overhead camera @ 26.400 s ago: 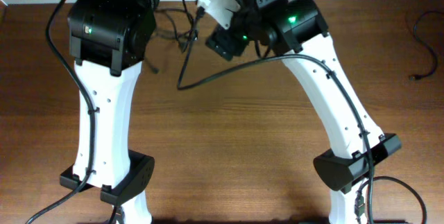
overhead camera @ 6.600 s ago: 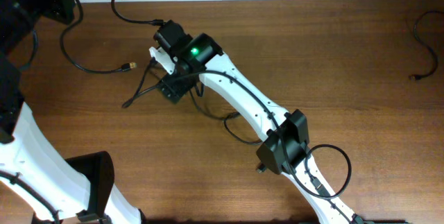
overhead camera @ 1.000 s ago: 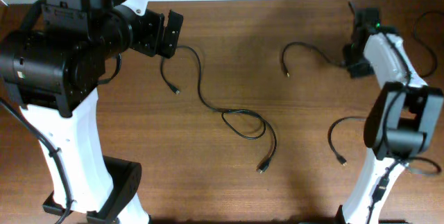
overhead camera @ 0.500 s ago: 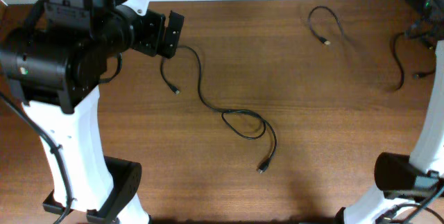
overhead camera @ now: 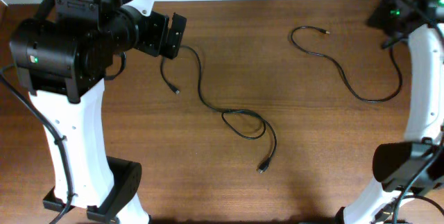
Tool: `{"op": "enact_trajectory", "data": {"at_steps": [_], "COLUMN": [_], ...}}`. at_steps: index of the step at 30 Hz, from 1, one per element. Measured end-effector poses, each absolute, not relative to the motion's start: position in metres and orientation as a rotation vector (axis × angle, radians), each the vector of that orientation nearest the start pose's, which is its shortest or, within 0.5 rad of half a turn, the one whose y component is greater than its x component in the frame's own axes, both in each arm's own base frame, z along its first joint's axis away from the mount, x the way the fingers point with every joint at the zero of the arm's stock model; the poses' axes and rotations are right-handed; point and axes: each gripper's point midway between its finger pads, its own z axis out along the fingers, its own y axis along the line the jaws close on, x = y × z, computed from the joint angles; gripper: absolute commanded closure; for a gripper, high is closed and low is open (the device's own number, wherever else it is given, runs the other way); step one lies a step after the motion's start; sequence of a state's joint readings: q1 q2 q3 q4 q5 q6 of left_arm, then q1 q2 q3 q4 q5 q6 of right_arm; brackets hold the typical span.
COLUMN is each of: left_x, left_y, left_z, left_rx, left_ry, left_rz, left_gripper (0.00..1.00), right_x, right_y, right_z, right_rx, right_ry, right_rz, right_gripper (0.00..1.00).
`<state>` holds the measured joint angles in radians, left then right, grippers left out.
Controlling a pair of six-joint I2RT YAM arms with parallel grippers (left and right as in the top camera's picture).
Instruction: Untangle cables
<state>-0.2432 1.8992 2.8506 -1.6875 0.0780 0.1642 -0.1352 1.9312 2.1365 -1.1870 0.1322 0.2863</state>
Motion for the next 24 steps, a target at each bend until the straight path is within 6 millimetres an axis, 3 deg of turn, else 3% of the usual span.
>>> {"op": "enact_trajectory", "data": {"at_steps": [3,6,10,14,16,19,22,24], "left_x": [0.366,0.366,0.366,0.366,0.366,0.366,0.366,0.366], "left_y": [-0.105,-0.105,-0.105,-0.105,-0.105,-0.105,-0.105,-0.105], "left_z": [0.433,0.433,0.433,0.433,0.433,0.433,0.433,0.433], "left_rx": [0.505,0.506,0.505,0.505,0.505,0.505,0.505,0.506], "left_ry": [2.252,2.251,2.251,2.251,2.252,2.252,2.251,2.252], "left_rz": [-0.131,-0.13,-0.131,-0.131,-0.131,-0.131,-0.131,-0.131], "left_gripper": [0.01,0.01,0.01,0.02,0.01,0.01,0.01,0.01], "right_x": [0.484,0.489,0.472,0.454,0.469,0.501,0.526,0.537], "right_y": [-0.044,-0.026,-0.028,-0.029,-0.025,-0.014,-0.008,-0.003], "right_z": [0.25,0.227,0.167,0.123,0.114,0.118,0.125,0.12], "right_rx": [0.287,0.21,0.433,0.65,0.631,0.427,0.243,0.087], "right_ry": [2.532,2.576,2.732,2.803,2.752,2.654,2.571,2.552], "right_rz": [-0.013,0.0,0.002,0.007,0.055,0.108,0.088,0.077], "right_gripper": [0.06,0.14,0.16,0.15,0.11,0.02,0.02,0.03]}}
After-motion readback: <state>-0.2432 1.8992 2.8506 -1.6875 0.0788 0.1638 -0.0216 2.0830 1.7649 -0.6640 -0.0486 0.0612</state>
